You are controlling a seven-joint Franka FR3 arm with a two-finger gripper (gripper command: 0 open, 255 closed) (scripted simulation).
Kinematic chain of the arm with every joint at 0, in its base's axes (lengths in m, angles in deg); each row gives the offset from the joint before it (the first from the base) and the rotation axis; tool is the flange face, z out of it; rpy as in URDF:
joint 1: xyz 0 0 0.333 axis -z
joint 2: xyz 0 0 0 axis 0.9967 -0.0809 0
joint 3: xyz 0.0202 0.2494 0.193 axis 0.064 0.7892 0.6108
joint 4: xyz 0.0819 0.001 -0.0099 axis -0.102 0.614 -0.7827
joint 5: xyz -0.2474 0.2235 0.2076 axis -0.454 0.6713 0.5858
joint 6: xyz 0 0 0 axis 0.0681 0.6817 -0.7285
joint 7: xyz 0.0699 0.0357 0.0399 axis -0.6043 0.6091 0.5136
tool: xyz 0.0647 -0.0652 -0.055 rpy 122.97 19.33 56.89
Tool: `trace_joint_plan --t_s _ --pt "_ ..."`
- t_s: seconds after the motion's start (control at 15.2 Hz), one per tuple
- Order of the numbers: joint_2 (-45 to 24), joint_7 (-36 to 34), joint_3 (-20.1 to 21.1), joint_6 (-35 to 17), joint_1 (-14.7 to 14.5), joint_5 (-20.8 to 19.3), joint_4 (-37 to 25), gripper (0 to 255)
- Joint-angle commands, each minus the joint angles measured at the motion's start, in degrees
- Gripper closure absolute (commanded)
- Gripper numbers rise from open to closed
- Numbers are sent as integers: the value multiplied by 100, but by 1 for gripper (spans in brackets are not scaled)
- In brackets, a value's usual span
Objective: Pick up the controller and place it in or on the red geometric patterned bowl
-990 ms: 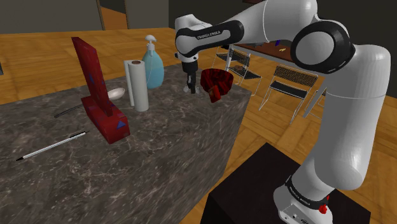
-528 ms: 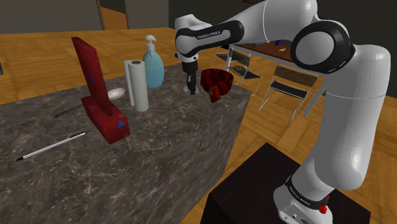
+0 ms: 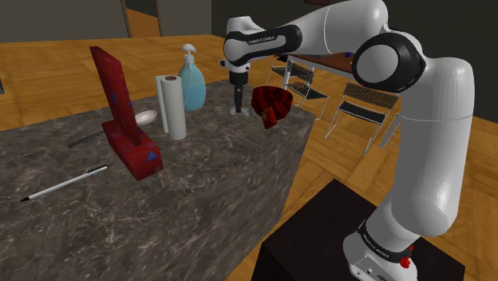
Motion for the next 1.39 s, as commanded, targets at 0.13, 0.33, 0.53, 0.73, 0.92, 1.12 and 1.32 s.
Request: trace_joint_plan --t_s 0.13,0.33,0.53,0.73,0.92,1.12,1.32 --pt "-72 25 -3 -287 20 1 202 0" --pt "-95 22 -5 -398 24 -2 289 0" --pt "-95 22 -5 -398 24 -2 289 0" --pt "-95 22 -5 -396 24 -2 288 0" --pt "-97 22 -5 -400 24 -2 290 255" --pt "-93 35 -10 -441 36 -3 334 255" --pt "-158 38 -11 -419 34 -6 246 255"
